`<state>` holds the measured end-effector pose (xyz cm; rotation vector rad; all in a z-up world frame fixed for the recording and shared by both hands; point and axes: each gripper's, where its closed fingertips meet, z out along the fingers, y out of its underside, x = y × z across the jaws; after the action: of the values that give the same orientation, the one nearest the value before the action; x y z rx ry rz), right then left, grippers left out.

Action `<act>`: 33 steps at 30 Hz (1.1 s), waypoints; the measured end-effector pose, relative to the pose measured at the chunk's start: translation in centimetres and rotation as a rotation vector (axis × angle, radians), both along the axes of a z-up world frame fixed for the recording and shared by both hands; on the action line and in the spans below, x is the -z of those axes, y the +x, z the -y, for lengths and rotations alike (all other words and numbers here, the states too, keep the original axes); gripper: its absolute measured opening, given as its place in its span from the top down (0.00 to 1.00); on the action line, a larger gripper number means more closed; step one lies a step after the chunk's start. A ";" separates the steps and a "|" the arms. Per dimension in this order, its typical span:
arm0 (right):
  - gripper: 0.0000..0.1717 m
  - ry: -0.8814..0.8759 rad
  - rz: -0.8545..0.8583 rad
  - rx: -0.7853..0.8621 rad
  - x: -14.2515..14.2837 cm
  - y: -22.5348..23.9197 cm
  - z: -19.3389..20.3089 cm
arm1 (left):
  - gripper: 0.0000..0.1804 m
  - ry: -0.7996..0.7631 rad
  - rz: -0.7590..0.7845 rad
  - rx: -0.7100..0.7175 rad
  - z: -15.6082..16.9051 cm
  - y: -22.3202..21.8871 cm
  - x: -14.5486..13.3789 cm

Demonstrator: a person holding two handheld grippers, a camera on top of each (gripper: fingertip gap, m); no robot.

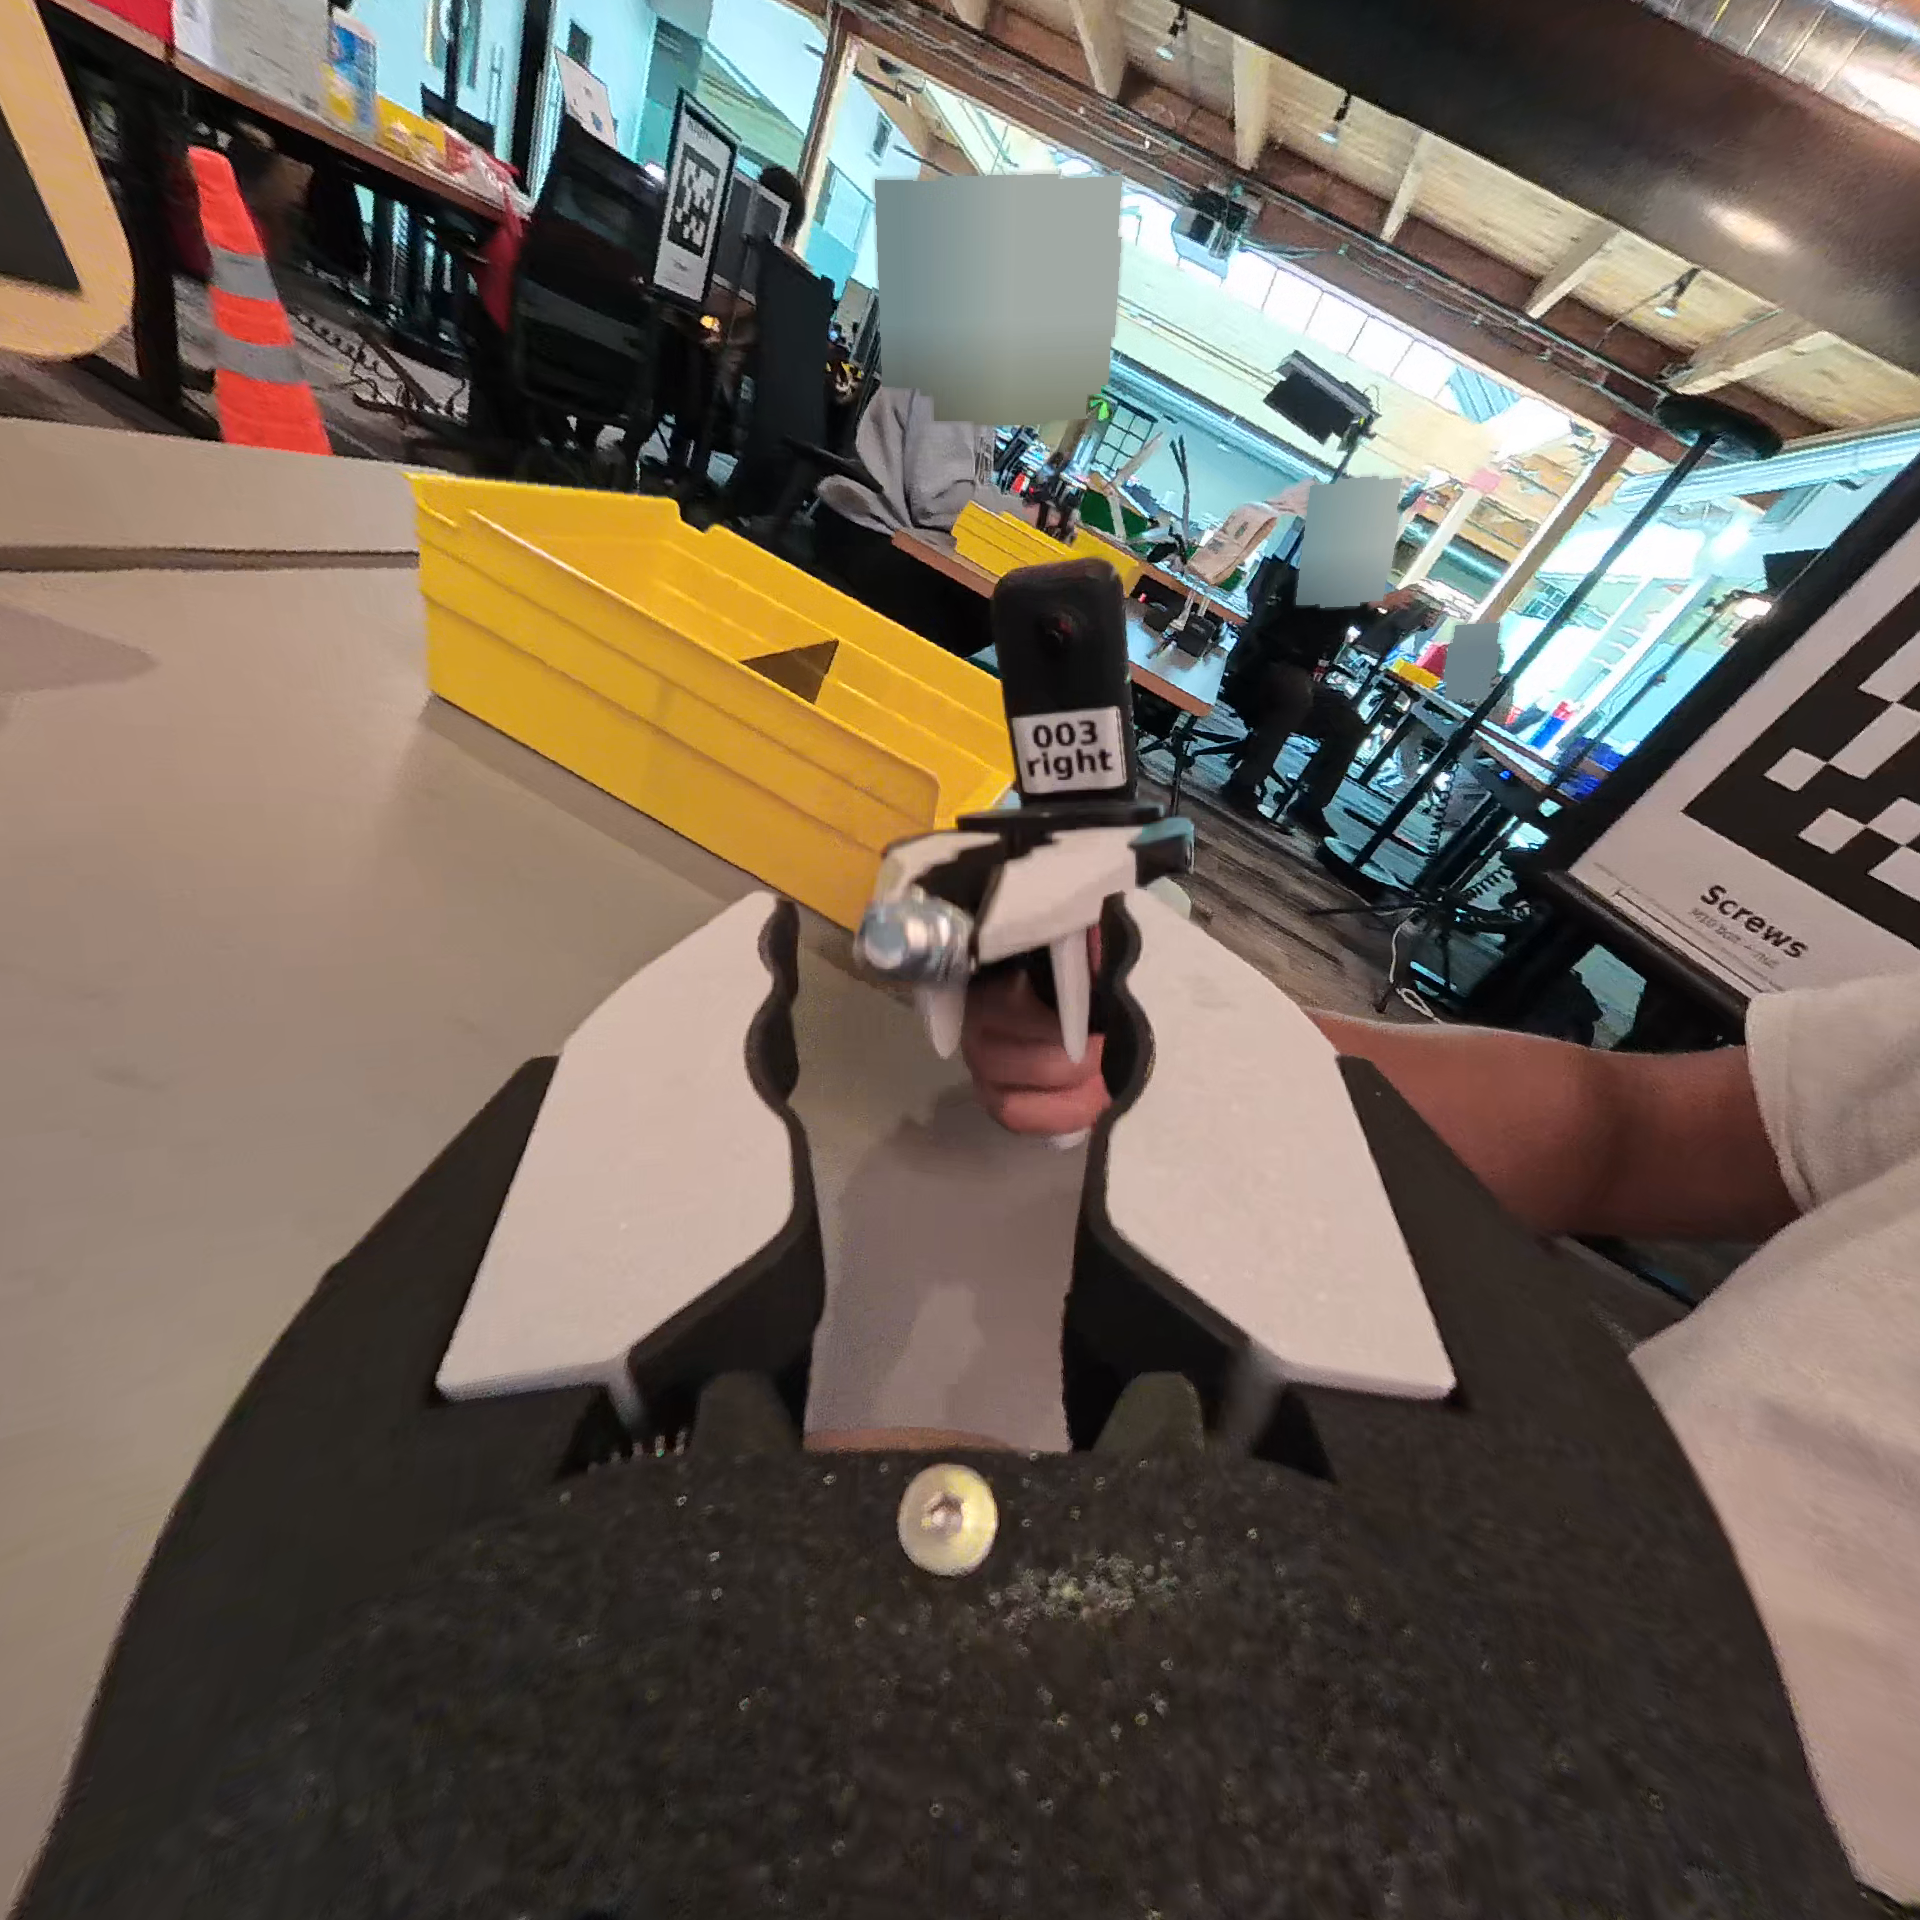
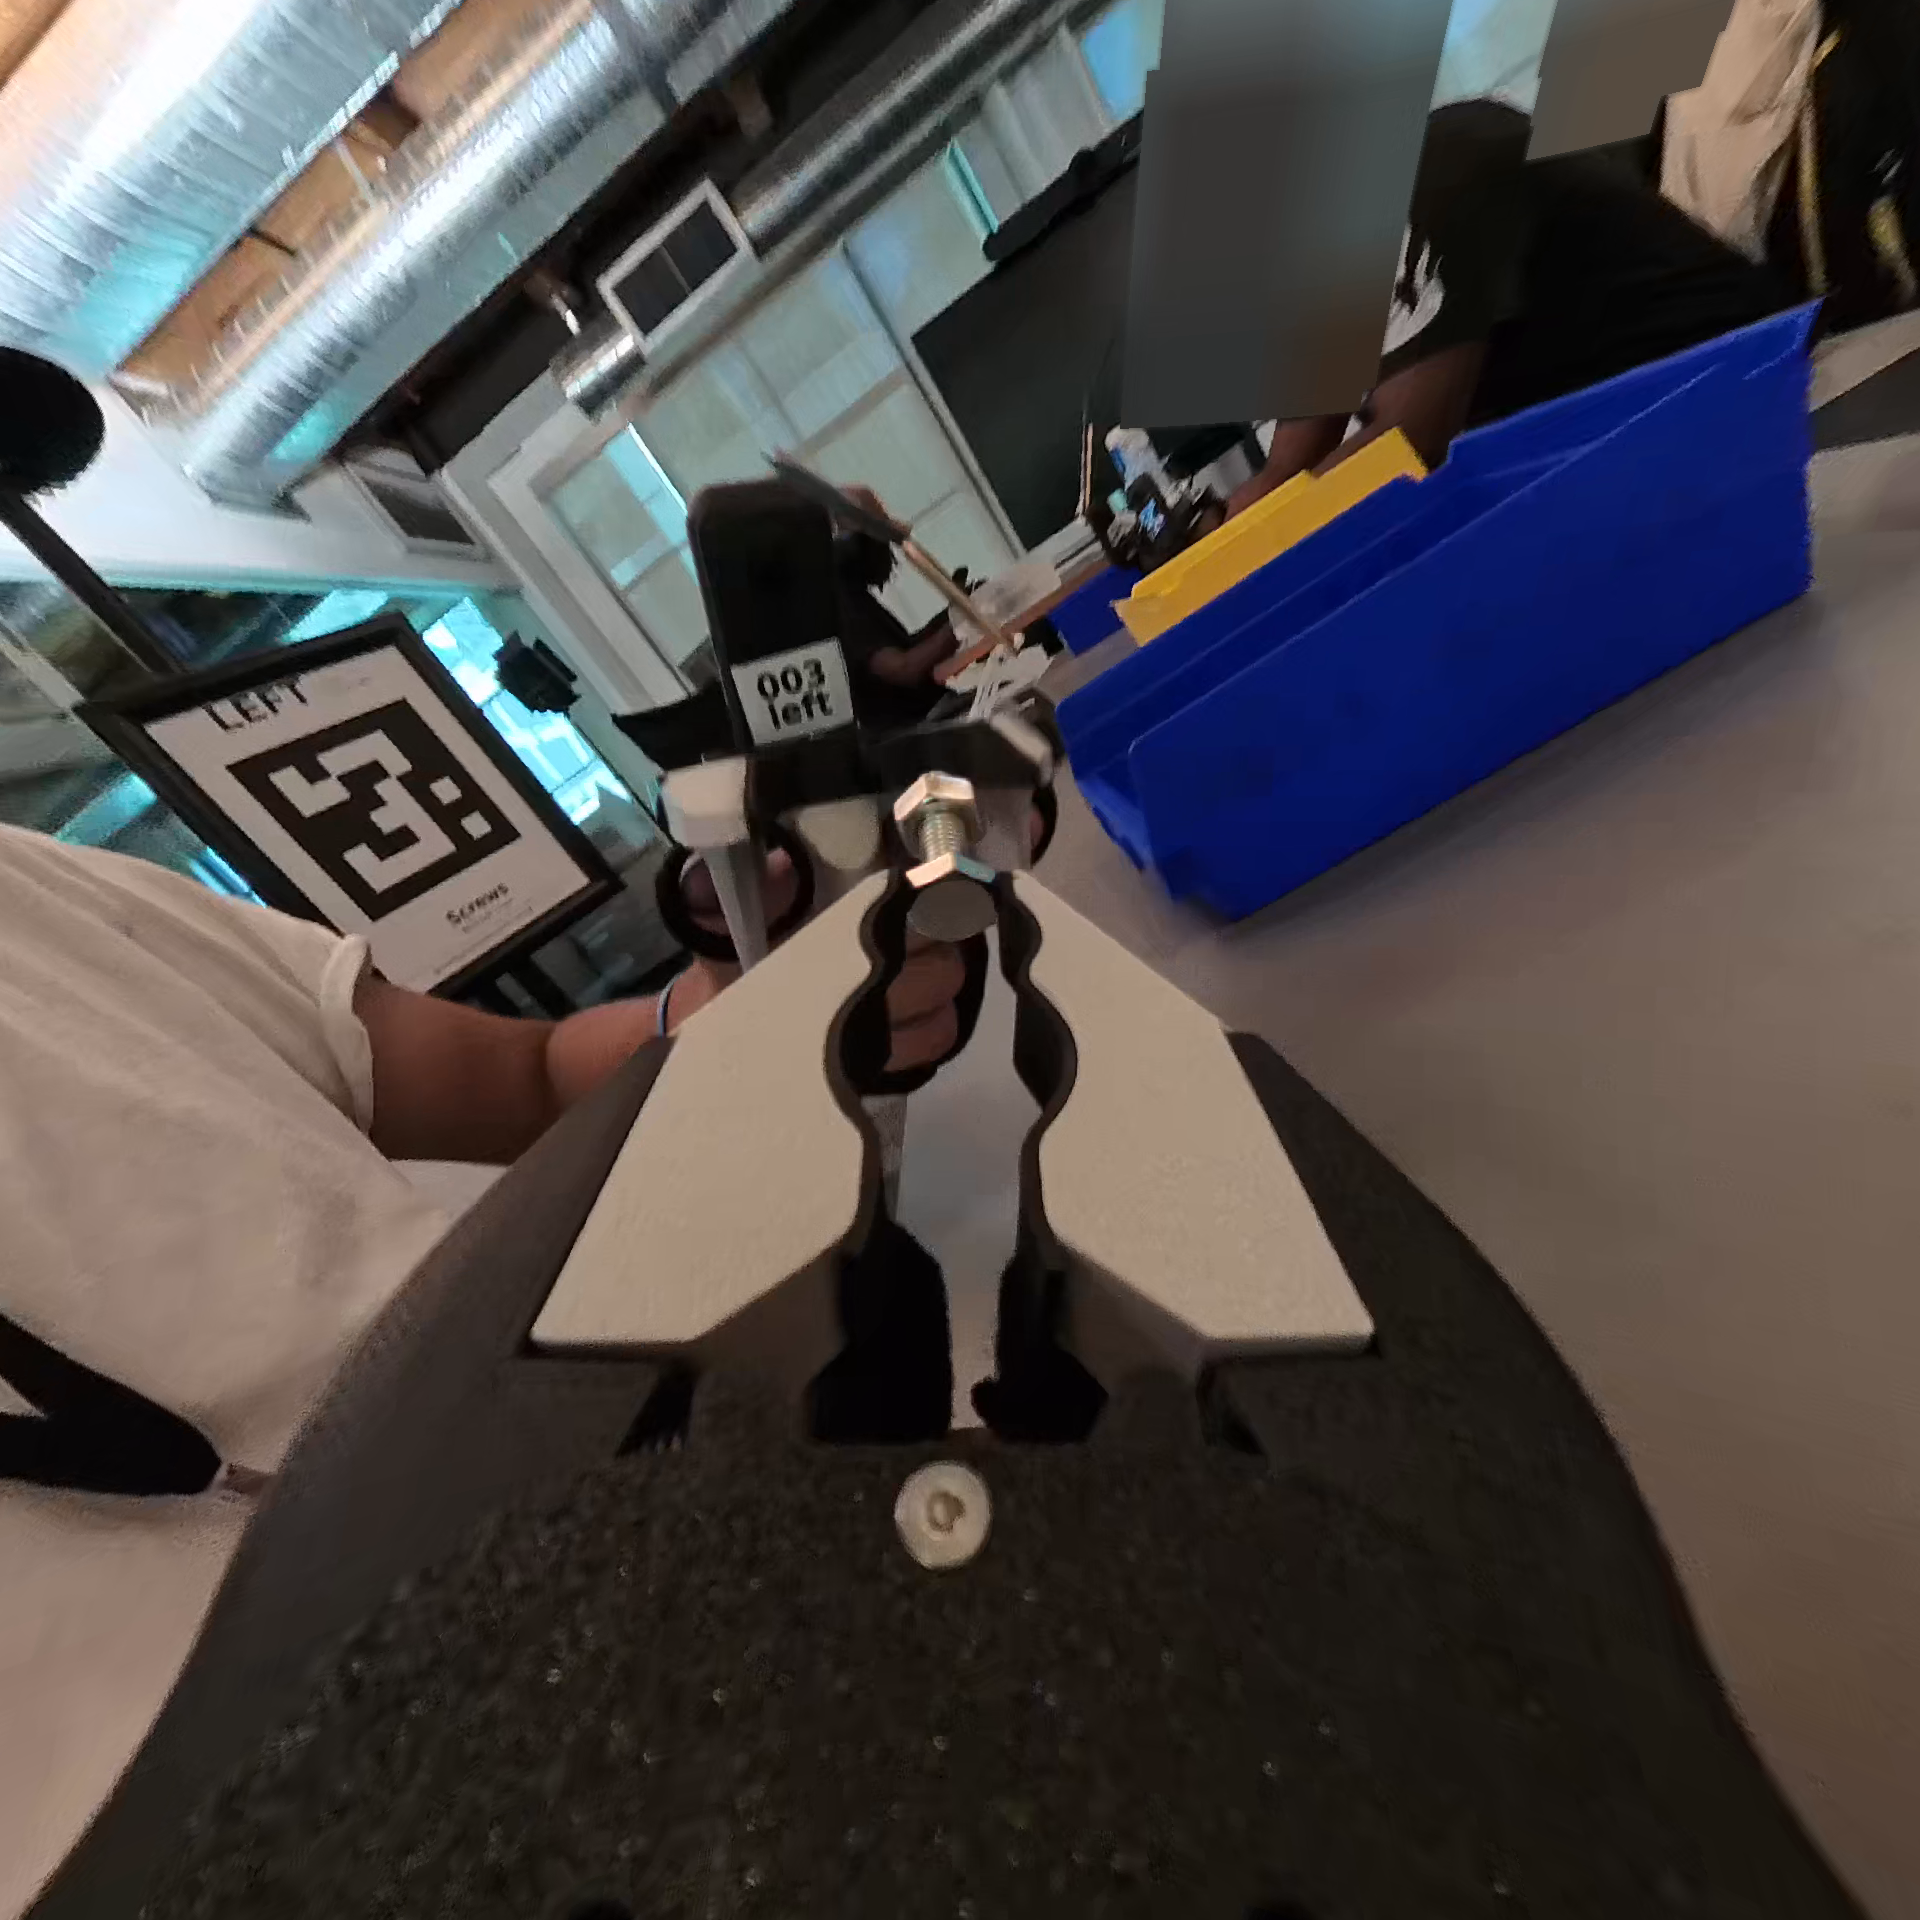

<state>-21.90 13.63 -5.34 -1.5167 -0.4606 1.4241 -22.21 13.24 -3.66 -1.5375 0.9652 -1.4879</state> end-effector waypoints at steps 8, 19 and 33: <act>0.90 0.009 -0.017 0.058 -0.4 1.0 -0.8 | 0.76 0.020 -0.128 0.218 3.2 -0.5 2.4; 0.90 -0.011 0.007 0.043 0.1 -0.1 -0.6 | 0.75 0.254 -0.123 0.044 1.4 -0.3 2.2; 0.90 -0.037 0.107 -0.161 1.8 -1.3 1.9 | 0.90 0.542 -0.306 0.068 1.2 -1.6 3.7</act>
<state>-23.21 11.75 -7.09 -1.6213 -0.6374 1.4864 -23.77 12.01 -7.34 -1.3506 1.4692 -0.9319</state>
